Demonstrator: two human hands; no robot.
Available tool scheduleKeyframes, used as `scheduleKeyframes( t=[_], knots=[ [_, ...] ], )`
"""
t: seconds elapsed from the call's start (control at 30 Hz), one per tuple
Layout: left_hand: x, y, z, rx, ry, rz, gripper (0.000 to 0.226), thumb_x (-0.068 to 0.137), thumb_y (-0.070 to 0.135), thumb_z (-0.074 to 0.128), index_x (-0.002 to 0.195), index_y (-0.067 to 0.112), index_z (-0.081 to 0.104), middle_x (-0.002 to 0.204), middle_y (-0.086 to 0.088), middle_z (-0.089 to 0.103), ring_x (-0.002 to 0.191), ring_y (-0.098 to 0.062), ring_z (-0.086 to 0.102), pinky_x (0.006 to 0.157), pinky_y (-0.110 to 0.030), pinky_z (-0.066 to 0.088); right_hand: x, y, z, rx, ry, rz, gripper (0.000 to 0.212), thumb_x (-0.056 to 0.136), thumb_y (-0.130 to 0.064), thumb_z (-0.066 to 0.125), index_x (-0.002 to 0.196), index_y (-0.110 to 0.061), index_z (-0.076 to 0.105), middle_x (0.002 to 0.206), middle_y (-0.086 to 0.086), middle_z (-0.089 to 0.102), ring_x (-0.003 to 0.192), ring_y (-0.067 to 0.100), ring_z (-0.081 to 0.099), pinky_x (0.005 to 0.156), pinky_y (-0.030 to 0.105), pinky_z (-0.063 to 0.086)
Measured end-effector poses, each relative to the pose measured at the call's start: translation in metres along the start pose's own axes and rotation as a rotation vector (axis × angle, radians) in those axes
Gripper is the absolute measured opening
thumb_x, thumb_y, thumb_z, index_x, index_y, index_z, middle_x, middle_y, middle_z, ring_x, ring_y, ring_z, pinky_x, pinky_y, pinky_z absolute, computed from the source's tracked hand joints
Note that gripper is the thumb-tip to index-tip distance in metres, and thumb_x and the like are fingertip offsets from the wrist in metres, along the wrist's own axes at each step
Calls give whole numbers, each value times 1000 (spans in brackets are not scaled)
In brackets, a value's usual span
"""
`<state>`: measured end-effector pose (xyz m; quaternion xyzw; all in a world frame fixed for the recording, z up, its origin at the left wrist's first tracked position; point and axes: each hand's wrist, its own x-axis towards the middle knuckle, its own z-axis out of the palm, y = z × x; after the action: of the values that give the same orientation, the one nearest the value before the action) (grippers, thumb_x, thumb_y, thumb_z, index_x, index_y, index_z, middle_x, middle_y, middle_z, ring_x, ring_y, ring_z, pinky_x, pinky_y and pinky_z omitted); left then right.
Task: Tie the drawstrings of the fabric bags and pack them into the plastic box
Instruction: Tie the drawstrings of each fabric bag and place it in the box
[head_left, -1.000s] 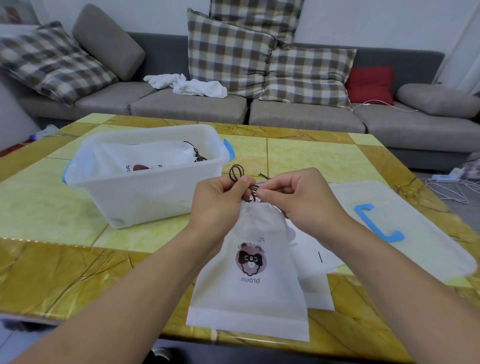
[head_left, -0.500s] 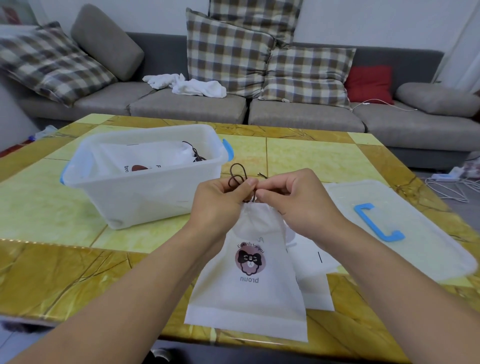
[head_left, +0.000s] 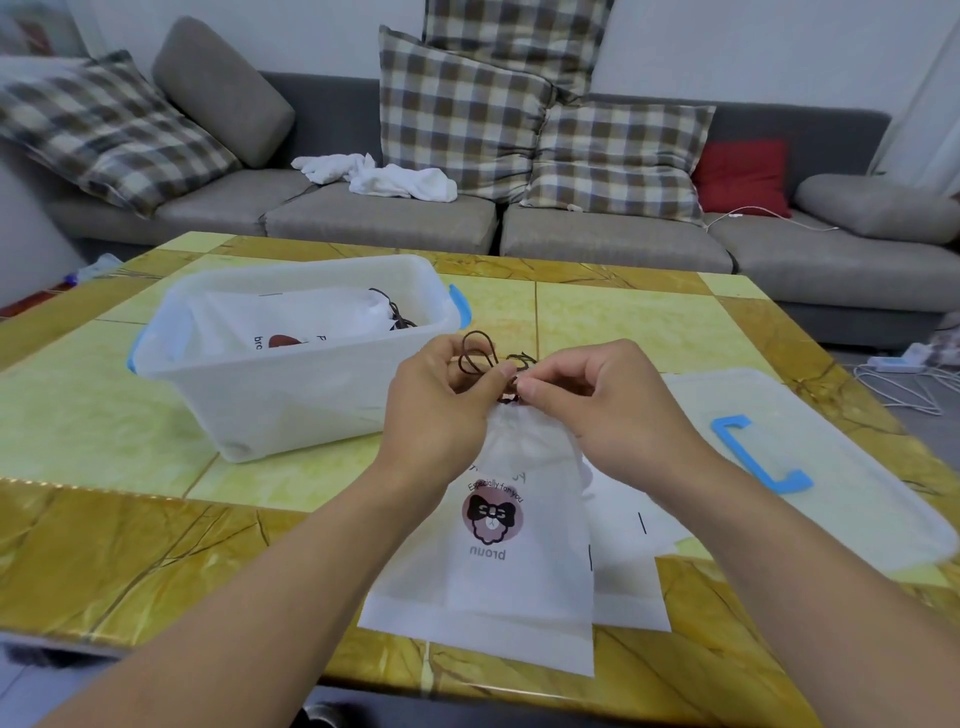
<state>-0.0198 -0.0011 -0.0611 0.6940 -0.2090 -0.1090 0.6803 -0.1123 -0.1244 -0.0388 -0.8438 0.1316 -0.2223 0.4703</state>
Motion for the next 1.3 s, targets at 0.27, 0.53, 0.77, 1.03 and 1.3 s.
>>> scheduleKeyframes(
  t=[0.27, 0.53, 0.77, 1.03, 1.3],
  knots=[
    [-2, 7, 0, -307, -84, -121, 13, 88, 5, 72, 98, -3, 68, 75, -6, 74, 65, -11, 69, 61, -18, 53, -2, 0, 3, 144, 60, 95, 8, 80, -12, 82, 75, -8, 78, 77, 10, 76, 68, 13, 64, 67, 28, 50],
    [-5, 11, -6, -140, -109, 64, 11, 83, -1, 75, 83, 6, 68, 71, 2, 74, 65, -7, 67, 65, -17, 55, -1, 4, 11, 368, -20, 166, 19, 75, 1, 83, 71, -7, 66, 71, 12, 73, 71, 16, 70, 68, 23, 54],
    [-4, 13, -7, -130, -38, 157, 16, 81, -2, 77, 78, 10, 67, 75, 0, 75, 70, -9, 70, 68, -19, 56, 1, 4, 15, 454, 16, 148, 18, 70, -2, 85, 73, -5, 68, 80, 22, 73, 75, 23, 69, 74, 31, 56],
    [-5, 10, -5, -88, -40, 168, 14, 81, 1, 79, 79, 11, 69, 72, 2, 74, 69, -12, 69, 68, -23, 58, 0, 3, 20, 412, 33, 106, 24, 73, 9, 81, 65, -7, 66, 71, 15, 71, 73, 23, 69, 72, 28, 59],
    [-1, 9, -11, 79, -64, 306, 10, 81, 2, 79, 84, 9, 73, 80, 1, 76, 76, -10, 72, 77, -21, 57, 3, 4, 20, 324, 134, 92, 16, 77, 0, 81, 79, -3, 66, 65, 12, 66, 62, 15, 59, 63, 35, 53]
  ],
)
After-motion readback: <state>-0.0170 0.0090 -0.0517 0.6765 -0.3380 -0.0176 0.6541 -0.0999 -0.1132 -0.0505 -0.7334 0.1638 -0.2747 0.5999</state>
